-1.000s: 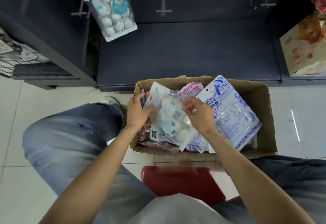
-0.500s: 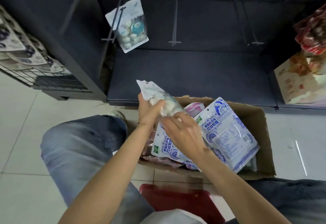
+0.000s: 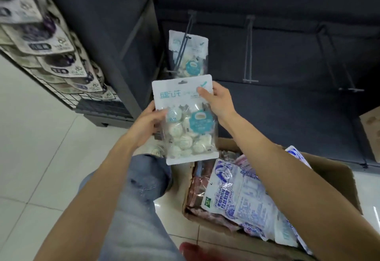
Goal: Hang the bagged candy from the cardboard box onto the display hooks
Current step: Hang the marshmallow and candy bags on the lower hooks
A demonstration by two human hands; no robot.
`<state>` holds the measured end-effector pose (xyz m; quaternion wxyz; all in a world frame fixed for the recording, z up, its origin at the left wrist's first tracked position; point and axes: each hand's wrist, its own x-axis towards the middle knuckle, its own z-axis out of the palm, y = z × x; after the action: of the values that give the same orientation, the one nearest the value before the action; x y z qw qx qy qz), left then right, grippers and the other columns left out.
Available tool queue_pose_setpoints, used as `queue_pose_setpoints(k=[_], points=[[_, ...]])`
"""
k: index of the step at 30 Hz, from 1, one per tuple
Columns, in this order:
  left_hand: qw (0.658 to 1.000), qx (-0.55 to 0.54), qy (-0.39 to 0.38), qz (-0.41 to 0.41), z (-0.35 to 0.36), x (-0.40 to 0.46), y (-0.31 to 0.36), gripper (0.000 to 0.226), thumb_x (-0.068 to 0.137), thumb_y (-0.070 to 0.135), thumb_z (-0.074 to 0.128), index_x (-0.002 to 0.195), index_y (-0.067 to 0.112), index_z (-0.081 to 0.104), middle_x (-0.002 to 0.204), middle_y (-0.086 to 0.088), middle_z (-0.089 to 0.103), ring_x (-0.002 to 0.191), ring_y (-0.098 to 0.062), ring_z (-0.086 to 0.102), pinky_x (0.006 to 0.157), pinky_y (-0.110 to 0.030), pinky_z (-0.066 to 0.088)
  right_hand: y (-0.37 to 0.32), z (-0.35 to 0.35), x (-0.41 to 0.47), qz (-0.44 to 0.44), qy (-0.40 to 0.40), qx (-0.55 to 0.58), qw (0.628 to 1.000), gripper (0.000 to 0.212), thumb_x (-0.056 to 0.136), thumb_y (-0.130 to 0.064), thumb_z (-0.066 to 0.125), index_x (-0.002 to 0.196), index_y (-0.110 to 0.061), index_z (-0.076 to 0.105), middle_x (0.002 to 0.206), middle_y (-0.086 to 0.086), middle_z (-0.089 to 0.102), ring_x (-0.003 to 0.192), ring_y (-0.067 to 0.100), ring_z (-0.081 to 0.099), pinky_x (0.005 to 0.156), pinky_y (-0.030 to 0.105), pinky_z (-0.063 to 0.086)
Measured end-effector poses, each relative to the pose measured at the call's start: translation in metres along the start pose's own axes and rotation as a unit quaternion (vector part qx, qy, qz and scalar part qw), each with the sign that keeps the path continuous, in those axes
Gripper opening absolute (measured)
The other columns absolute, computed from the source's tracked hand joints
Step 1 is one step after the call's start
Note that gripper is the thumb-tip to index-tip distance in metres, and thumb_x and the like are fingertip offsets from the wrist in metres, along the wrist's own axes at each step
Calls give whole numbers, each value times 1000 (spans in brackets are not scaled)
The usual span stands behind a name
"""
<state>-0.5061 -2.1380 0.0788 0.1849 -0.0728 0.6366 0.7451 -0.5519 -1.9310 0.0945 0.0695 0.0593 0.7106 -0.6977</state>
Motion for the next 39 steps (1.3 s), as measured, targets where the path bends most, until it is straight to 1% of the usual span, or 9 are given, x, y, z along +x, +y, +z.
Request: queue_pose_setpoints(k=[5,11,17,22,26,30,32,35,39], points=[[967,-58,249,-12,-13,45,-6,31,91,44,58,112,21,62,107,0,72,95,-18,69,86,-37,55,4,47,38,35,-5,-44,998,4,91,-20,63,94,-21,66,102,6,71,96,23,67,90,42,54],[972,-45,216,79,-6,81,3,7,93,25,61,93,19,63,92,4,72,84,-11,69,72,-26,56,16,35,55,3,72,-12,997,11,92,-20,63,87,-30,66,95,2,71,97,26,67,87,42,55],[961,-114,247,42,-4,104,-5,13,91,27,63,83,17,61,84,0,73,78,-15,70,69,-28,55,21,40,76,21,91,-56,994,12,89,-24,65,77,-28,65,97,16,70,91,27,68,86,50,54],[944,-166,281,46,-6,117,-5,11,90,21,61,84,13,59,81,-4,71,74,-18,68,73,-33,56,22,45,85,-4,98,-101,990,17,89,-26,63,88,-9,67,97,26,65,88,41,62,80,51,54],[947,11,314,66,-8,149,3,24,87,42,60,88,18,63,97,-7,68,91,-23,66,89,-42,53,22,43,106,-31,178,-222,958,30,89,-33,63,90,-3,65,87,9,54,79,20,52,64,29,42],[888,311,335,49,-13,181,32,43,92,49,50,110,11,62,117,-13,55,107,-27,54,85,-30,41,6,38,134,-3,212,-362,908,34,88,-44,58,96,-11,64,92,4,58,80,25,56,64,30,43],[904,299,302,50,-14,196,49,40,94,44,49,112,10,61,113,-11,61,103,-25,57,80,-29,40,1,39,152,40,192,-282,939,28,89,-38,55,103,-15,61,98,4,66,89,24,62,73,35,51],[973,73,216,41,-12,202,72,26,98,36,46,117,20,54,100,-1,62,94,-14,61,79,-23,46,-8,42,159,77,126,-35,988,46,90,-28,57,133,-26,42,124,5,59,110,23,59,96,41,50],[987,7,153,48,-8,180,71,36,98,21,44,134,28,40,108,7,59,93,-2,57,74,-13,44,-9,36,130,36,30,1,999,72,93,-11,57,150,-28,16,137,2,45,118,13,49,98,29,42]])
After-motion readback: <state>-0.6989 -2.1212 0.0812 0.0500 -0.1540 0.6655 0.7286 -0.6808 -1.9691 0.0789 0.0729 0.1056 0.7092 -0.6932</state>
